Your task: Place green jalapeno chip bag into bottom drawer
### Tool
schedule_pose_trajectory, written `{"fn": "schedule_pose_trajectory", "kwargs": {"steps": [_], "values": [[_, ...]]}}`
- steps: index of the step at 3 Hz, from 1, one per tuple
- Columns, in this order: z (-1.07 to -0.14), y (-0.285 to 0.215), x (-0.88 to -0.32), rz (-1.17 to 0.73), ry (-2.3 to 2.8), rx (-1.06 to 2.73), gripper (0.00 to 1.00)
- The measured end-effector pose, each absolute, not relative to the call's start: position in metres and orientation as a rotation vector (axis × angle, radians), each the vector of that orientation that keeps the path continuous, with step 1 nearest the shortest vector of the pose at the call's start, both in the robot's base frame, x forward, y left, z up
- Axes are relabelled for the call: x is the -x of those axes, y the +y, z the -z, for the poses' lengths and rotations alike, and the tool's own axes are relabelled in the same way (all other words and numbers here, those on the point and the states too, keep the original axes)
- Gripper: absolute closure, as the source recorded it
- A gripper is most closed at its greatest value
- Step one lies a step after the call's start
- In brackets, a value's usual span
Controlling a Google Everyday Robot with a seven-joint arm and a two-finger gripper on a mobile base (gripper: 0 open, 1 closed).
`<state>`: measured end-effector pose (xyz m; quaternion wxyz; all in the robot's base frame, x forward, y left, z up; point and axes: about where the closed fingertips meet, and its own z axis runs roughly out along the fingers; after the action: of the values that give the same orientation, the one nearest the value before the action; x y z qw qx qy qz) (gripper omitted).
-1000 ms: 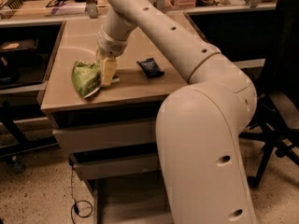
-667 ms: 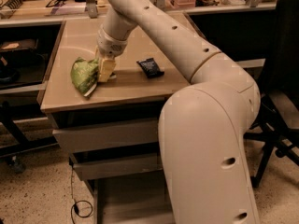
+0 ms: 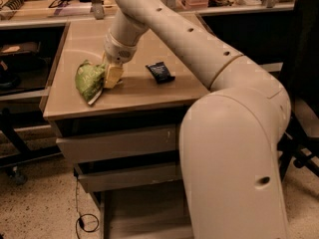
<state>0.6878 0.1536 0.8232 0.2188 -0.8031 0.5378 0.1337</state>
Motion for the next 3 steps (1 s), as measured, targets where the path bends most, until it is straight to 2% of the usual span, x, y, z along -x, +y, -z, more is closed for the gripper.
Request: {"fn": "schedule_pose_trajectory", "kwargs": {"steps": [1,2,3], "values": [[-0.823,0.153,-0.664,-0.384,1.515,2.192,1.0],[-0.818,0.146,-0.601,-0.434,1.579,2.123,1.0],[-0.817,0.145,-0.596,-0.438,1.585,2.135,1.0]]}}
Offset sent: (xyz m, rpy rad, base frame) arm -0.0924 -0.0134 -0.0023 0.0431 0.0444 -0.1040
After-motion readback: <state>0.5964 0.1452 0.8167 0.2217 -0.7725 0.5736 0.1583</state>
